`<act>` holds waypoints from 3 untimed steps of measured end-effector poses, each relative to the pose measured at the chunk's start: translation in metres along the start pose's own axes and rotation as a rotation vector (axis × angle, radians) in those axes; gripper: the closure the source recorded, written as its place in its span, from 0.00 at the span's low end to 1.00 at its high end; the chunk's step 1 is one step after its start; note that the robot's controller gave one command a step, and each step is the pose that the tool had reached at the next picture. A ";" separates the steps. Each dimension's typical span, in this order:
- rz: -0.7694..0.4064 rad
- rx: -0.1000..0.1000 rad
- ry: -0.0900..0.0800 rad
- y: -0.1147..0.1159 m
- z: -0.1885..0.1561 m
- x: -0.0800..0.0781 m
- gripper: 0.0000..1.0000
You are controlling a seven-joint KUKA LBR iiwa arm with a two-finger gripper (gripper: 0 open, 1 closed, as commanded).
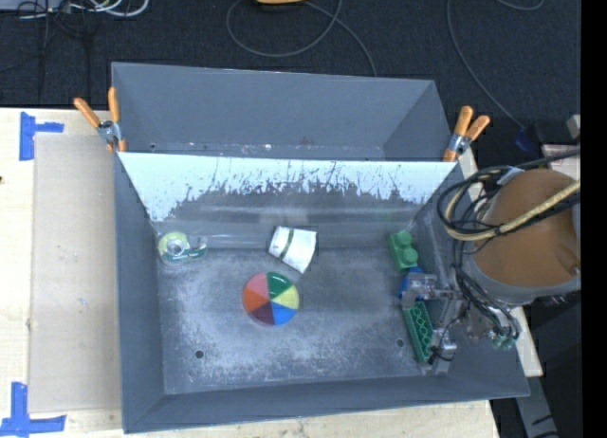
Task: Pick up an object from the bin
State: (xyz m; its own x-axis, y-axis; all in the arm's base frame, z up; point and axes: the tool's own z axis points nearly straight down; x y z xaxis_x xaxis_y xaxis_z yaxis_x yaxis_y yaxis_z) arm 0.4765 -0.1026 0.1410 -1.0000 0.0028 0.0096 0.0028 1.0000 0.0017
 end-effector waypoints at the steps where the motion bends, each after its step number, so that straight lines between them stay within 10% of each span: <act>1: -0.004 0.001 -0.007 0.000 -0.004 -0.002 0.00; 3: -0.253 0.002 -0.008 -0.009 0.073 -0.014 0.00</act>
Offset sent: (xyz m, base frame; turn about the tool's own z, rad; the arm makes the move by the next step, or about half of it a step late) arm 0.0182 -0.0523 -0.0589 -0.1905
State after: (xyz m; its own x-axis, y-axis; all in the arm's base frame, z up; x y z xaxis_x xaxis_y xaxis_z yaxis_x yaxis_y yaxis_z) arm 0.4898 -0.1113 0.0680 -0.9689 -0.2475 0.0017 -0.2475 0.9689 0.0008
